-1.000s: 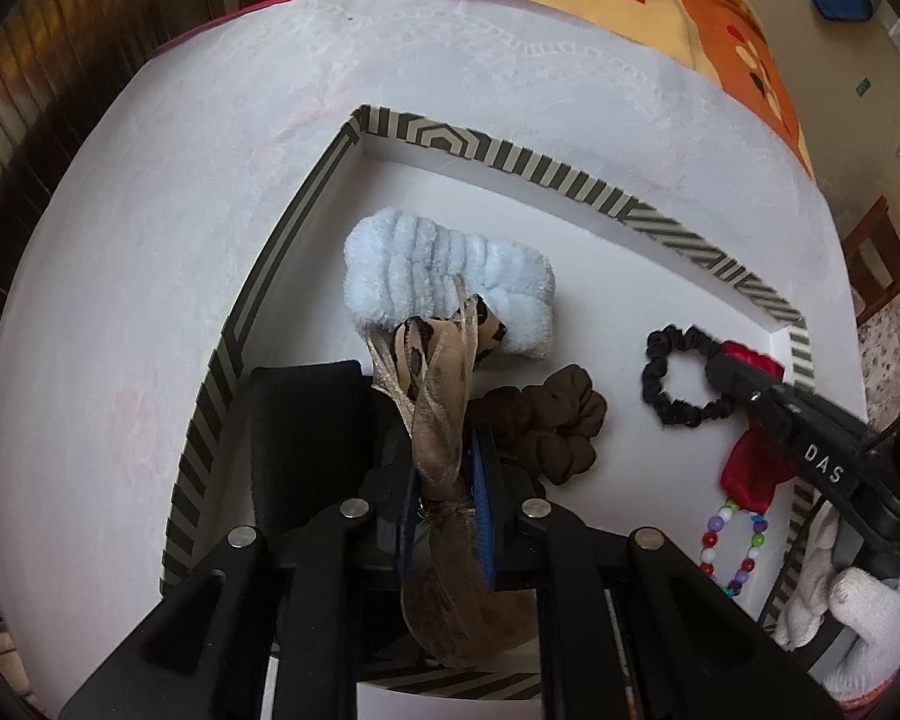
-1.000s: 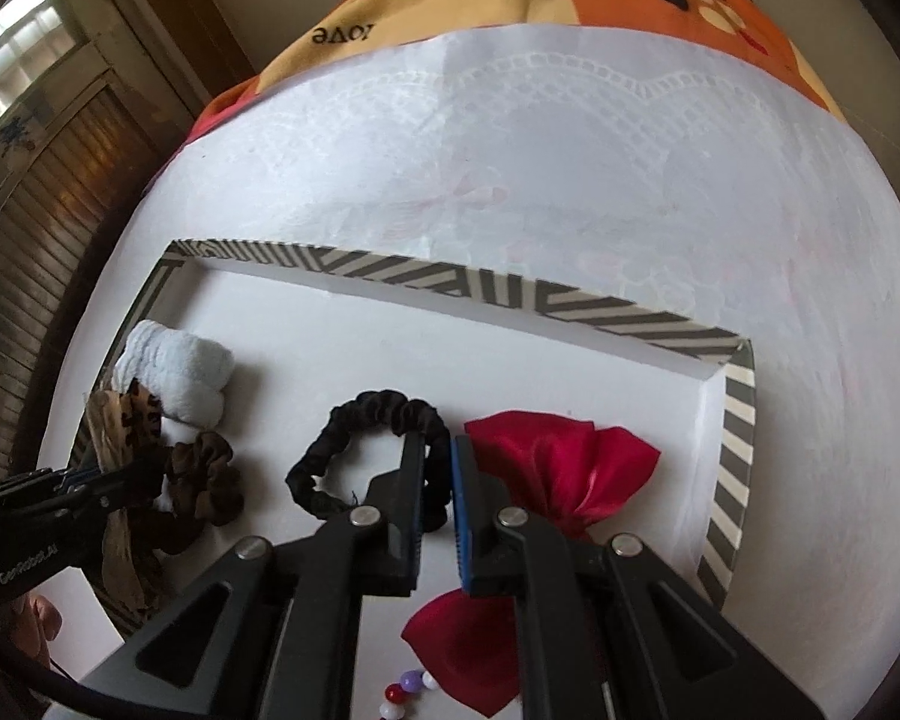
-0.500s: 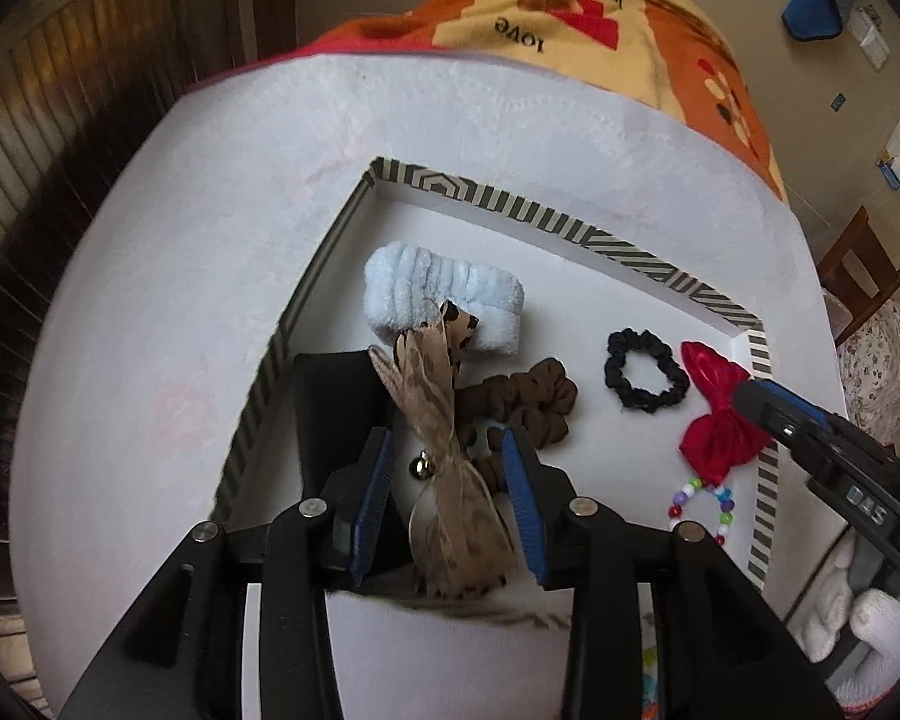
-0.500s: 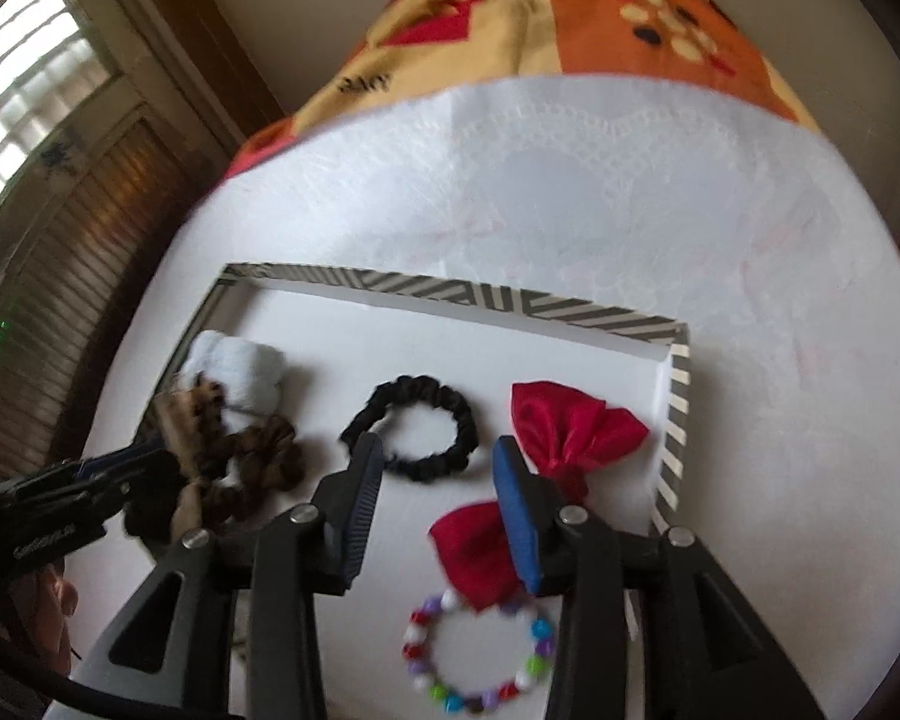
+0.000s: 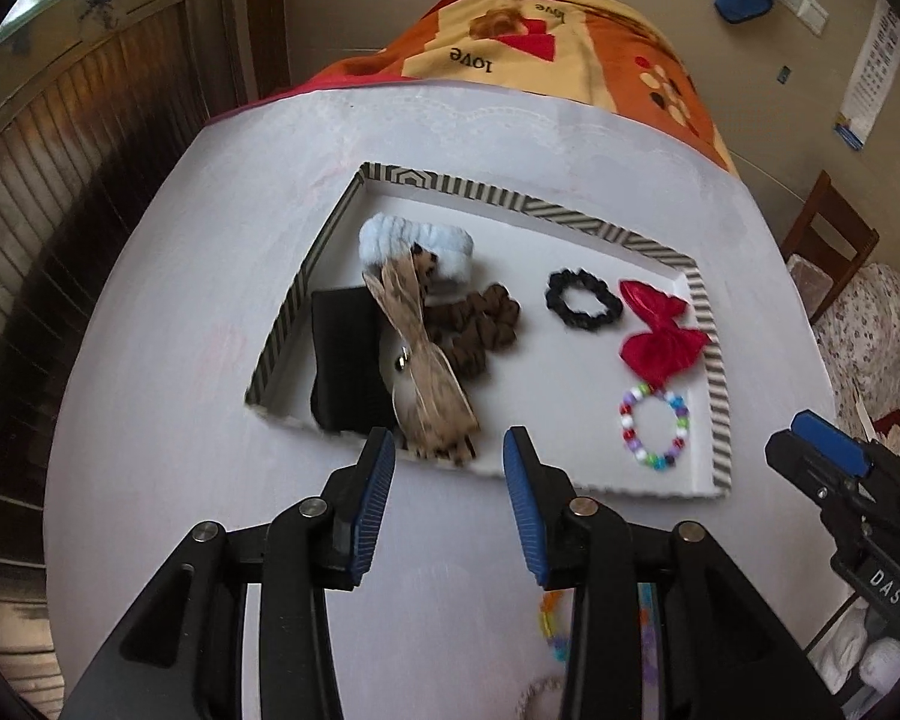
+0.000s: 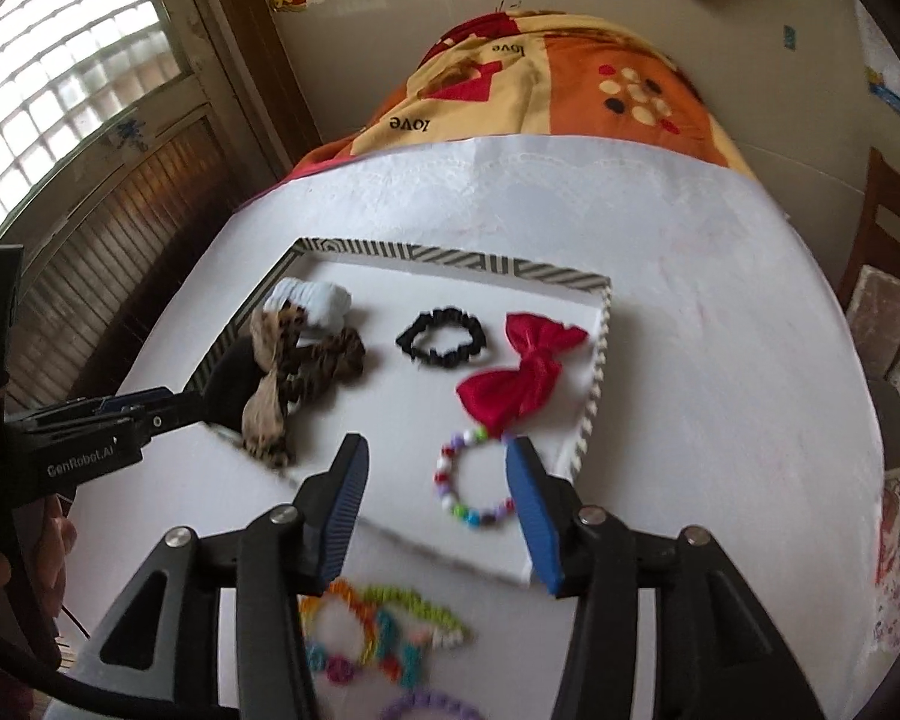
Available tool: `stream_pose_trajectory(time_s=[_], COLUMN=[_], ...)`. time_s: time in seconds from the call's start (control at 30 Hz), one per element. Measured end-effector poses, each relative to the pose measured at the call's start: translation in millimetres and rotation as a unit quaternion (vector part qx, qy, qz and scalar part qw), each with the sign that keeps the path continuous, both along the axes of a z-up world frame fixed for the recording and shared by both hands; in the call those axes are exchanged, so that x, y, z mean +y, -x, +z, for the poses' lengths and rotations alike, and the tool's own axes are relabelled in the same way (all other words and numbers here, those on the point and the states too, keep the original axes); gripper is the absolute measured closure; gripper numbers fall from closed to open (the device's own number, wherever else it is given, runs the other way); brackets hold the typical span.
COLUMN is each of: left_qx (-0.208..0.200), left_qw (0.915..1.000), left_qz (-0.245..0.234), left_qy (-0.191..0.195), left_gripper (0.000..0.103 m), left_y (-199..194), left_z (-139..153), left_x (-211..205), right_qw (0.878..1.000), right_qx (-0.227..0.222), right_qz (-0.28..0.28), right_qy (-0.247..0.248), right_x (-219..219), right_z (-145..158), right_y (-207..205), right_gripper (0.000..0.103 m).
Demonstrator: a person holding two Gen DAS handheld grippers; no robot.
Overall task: Organize jewelry
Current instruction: 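Lift both tools out of the tray back toward the bracelets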
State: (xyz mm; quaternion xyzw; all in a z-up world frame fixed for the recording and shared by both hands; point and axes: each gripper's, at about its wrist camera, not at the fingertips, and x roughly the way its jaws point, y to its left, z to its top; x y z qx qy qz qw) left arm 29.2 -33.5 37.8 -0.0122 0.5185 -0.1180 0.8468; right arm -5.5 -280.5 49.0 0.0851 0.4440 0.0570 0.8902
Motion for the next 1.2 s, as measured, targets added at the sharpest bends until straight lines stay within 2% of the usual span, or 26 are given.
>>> stream_pose_trajectory(time_s=[0.2, 0.53, 1.2], left_qx=[-0.007, -0.031, -0.046], left_qw=[0.9999, 0.9984, 0.9965], left_qz=[-0.010, -0.036, -0.057], left_qy=[-0.011, -0.030, -0.040], left_gripper=[0.074, 0.074, 0.074], left_y=[34, 72, 98], left_z=[3, 11, 15], left_x=[-3, -9, -12], right_qw=[1.000, 1.000, 0.999], right_qx=[-0.003, -0.008, -0.013], right_qz=[-0.011, -0.022, -0.037], right_qy=[0.006, 0.008, 0.008], right_x=[5, 14, 20], right_z=[3, 8, 11], right_y=[44, 89, 115], right_gripper=[0.052, 0.050, 0.048])
